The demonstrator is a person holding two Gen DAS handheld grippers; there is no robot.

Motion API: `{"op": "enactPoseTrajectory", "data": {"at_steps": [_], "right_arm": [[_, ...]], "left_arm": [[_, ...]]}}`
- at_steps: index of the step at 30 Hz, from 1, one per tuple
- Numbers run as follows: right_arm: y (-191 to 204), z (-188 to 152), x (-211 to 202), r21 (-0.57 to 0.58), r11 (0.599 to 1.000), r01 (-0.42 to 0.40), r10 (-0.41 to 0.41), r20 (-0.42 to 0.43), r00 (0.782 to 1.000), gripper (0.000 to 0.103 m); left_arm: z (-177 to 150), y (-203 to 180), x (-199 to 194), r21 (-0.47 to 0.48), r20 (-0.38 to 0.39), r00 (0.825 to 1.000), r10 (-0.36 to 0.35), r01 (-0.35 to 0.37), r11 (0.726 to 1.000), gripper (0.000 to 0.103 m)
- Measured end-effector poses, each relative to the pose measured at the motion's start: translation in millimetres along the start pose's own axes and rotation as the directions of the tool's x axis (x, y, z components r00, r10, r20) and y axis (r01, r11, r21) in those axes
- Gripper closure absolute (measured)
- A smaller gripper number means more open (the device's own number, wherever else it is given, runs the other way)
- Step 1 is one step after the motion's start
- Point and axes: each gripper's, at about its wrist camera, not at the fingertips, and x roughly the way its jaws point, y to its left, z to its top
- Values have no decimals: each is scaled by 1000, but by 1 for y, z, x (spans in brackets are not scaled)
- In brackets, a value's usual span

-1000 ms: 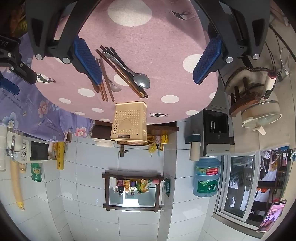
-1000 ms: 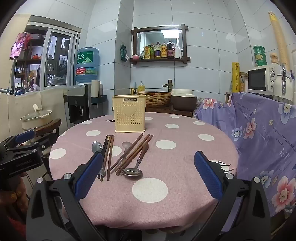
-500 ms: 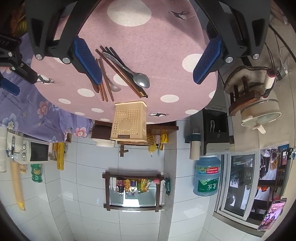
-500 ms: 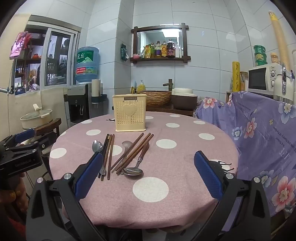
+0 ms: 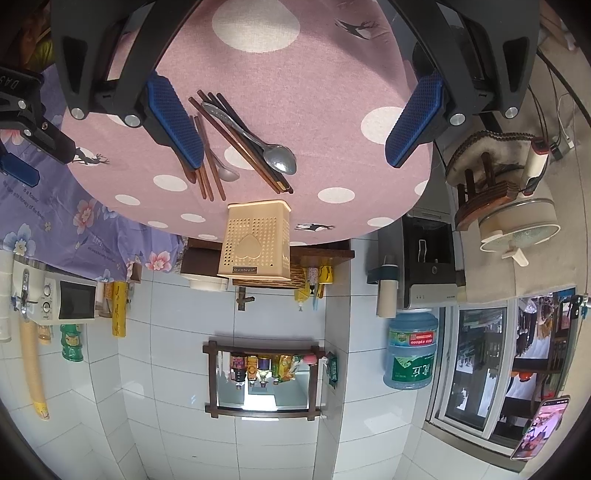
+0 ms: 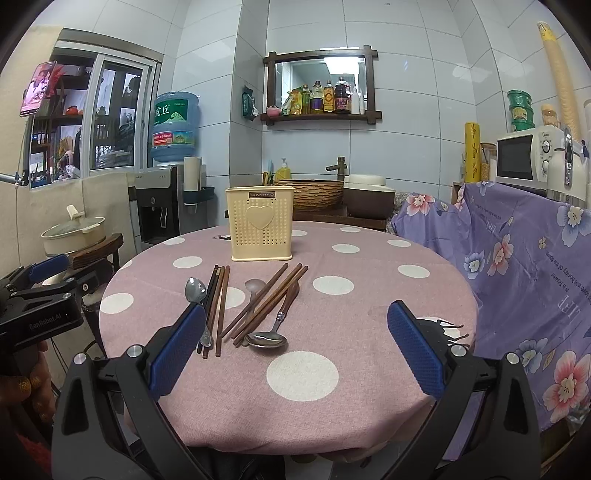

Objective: Organize utensils

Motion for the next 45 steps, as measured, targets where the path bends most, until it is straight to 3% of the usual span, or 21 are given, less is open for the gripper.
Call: {"op": "enactPoseTrajectory", "data": {"at_steps": [45], "right_arm": [[1, 0, 0, 2, 1000, -2, 2, -6, 1000, 6]], "left_arm": [[-3, -1, 2, 11, -17, 1000, 0, 1, 1000, 5]]}}
